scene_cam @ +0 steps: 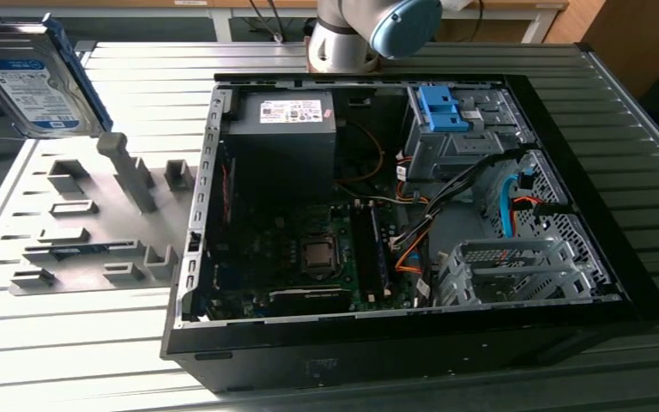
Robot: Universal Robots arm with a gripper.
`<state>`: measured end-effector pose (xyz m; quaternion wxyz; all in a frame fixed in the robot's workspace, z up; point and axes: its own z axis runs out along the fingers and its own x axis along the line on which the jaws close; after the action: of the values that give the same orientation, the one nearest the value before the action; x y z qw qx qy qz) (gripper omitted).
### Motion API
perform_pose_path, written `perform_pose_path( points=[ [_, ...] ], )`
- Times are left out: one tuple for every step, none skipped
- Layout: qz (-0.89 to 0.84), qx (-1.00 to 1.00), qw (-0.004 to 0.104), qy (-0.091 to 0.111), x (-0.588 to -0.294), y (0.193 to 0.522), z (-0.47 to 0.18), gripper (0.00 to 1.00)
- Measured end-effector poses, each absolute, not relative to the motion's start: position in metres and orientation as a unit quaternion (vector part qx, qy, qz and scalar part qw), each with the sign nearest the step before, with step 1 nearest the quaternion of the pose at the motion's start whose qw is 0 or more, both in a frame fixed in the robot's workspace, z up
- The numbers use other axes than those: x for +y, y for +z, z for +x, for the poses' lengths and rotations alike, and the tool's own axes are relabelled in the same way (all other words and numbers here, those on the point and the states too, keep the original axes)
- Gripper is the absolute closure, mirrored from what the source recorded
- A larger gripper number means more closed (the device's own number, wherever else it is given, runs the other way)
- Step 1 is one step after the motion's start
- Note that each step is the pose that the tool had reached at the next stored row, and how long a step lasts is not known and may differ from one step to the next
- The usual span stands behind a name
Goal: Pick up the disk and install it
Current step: 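Pick up the disk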
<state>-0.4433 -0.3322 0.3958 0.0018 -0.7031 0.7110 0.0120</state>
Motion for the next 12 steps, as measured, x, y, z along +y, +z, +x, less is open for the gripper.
perform_pose_path(
  points=[
    [-0.703,0.711,0.002,0.012,-0.332,0.396,-0.443,0.63],
    [-0.703,0.711,0.002,0.012,-0.332,0.396,-0.443,0.63],
    [-0.703,0.711,0.002,0.012,-0.332,0.397,-0.443,0.63],
    [-0.703,0.711,0.002,0.012,-0.332,0.398,-0.443,0.63],
    [-0.703,0.711,0.002,0.012,-0.332,0.399,-0.443,0.63],
    [-0.703,0.711,0.002,0.012,-0.332,0.401,-0.443,0.63],
    [-0.703,0.711,0.002,0.012,-0.332,0.403,-0.443,0.63],
    [-0.703,0.711,0.002,0.012,-0.332,0.405,-0.443,0.63],
    [-0.703,0.711,0.002,0.012,-0.332,0.408,-0.443,0.63],
    [-0.703,0.711,0.002,0.012,-0.332,0.410,-0.443,0.63],
    [-0.703,0.711,0.002,0.012,-0.332,0.412,-0.443,0.63],
    [-0.703,0.711,0.002,0.012,-0.332,0.415,-0.443,0.63]
  ],
)
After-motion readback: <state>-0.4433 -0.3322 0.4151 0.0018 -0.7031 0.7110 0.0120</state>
